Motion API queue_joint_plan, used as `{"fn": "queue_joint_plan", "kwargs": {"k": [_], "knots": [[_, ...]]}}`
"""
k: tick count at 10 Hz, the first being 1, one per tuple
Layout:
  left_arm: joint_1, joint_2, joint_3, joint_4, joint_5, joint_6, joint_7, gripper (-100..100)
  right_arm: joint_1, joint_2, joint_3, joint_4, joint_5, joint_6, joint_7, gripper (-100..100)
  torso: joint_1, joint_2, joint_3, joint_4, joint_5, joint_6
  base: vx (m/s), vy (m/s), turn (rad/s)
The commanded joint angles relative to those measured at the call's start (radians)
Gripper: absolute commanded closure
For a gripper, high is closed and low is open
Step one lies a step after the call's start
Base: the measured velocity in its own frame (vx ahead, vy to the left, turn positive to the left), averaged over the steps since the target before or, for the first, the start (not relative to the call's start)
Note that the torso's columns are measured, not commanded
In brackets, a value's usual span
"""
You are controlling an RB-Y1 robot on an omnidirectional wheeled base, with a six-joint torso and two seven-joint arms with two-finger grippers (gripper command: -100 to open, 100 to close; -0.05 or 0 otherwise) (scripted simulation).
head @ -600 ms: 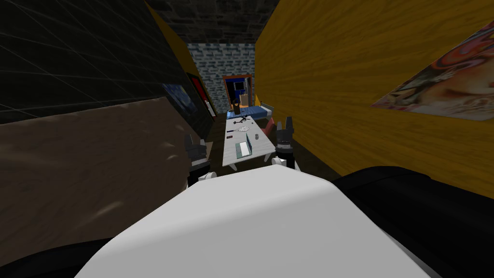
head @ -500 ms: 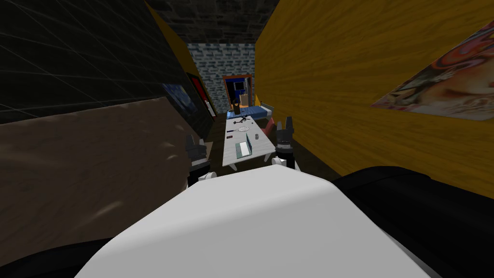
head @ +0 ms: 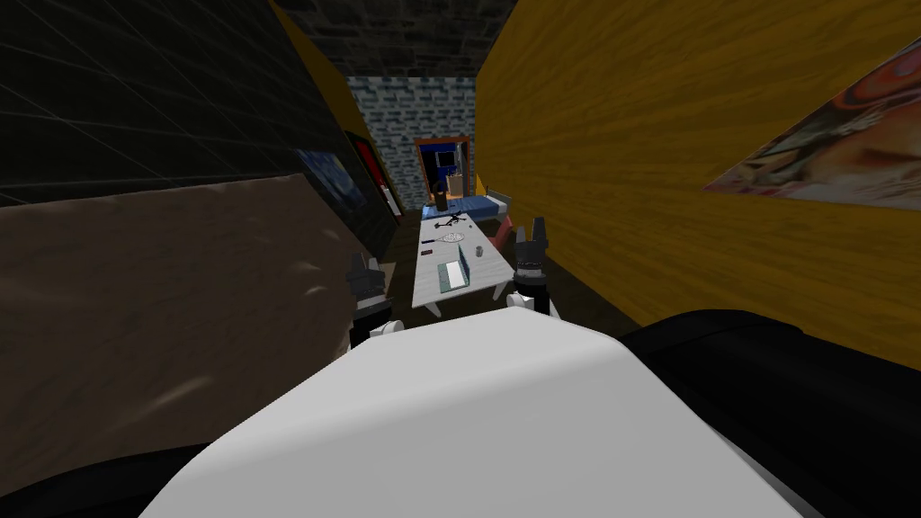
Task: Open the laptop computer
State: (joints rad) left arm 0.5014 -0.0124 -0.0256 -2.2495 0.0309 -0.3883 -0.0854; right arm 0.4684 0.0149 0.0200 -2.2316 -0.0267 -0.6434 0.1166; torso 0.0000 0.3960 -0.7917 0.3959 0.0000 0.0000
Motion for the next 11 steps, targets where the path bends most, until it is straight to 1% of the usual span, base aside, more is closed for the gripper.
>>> {"fn": "queue_joint_plan", "kwargs": {"k": [1, 3, 4, 5, 7, 8, 9, 10, 11], "knots": [[0.0, 0.0, 0.0, 0.0, 0.0, 0.0, 0.0, 0, 0.0, 0.0, 0.0, 0.0, 0.0, 0.0, 0.0, 0, 0.0, 0.074, -0.147, 0.074, 0.0, 0.0, 0.0, 0.0, 0.0], [0.0, 0.0, 0.0, 0.0, 0.0, 0.0, 0.0, 0, 0.0, 0.0, 0.0, 0.0, 0.0, 0.0, 0.0, 0, 0.0, 0.222, -0.443, 0.221, 0.0, 0.0, 0.0, 0.0, 0.0], [-0.002, 0.036, 0.001, 0.007, -0.003, 0.004, -0.002, -100, 0.0, 0.0, 0.0, 0.0, 0.0, 0.0, 0.0, 0, 0.0, 0.295, -0.59, 0.295, 0.0, 0.0, 0.008, -0.019, -0.002], [-0.005, 0.06, 0.001, 0.013, -0.005, 0.008, -0.005, -100, 0.0, 0.0, 0.0, 0.0, 0.0, 0.0, 0.0, 0, -0.001, 0.329, -0.659, 0.328, 0.0, 0.0, 0.0, -0.037, -0.003], [-0.011, 0.102, 0.003, 0.031, -0.013, 0.019, -0.011, -100, 0.0, 0.0, 0.0, 0.0, 0.0, 0.0, 0.0, 0, -0.002, 0.341, -0.683, 0.341, 0.0, 0.0, 0.009, -0.069, -0.004], [-0.019, 0.132, 0.005, 0.054, -0.022, 0.033, -0.019, -100, 0.0, 0.0, 0.0, 0.0, 0.0, 0.0, 0.0, 0, -0.002, 0.341, -0.684, 0.342, -0.001, 0.0, 0.012, -0.133, -0.007], [-0.023, 0.142, 0.006, 0.066, -0.028, 0.04, -0.023, -100, 0.0, 0.0, 0.0, 0.0, 0.0, 0.0, 0.0, 0, -0.004, 0.342, -0.684, 0.342, -0.001, 0.0, 0.02, -0.14, -0.005], [-0.033, 0.156, 0.009, 0.092, -0.039, 0.056, -0.032, -100, 0.0, 0.0, 0.0, 0.0, 0.0, 0.0, 0.0, 0, -0.002, 0.341, -0.685, 0.342, -0.001, 0.0, 0.014, -0.176, -0.012], [-0.042, 0.162, 0.012, 0.119, -0.05, 0.072, -0.042, -100, 0.0, 0.0, 0.0, 0.0, 0.0, 0.0, 0.0, 0, -0.002, 0.342, -0.684, 0.342, -0.001, 0.0, 0.027, -0.219, -0.011]]}}
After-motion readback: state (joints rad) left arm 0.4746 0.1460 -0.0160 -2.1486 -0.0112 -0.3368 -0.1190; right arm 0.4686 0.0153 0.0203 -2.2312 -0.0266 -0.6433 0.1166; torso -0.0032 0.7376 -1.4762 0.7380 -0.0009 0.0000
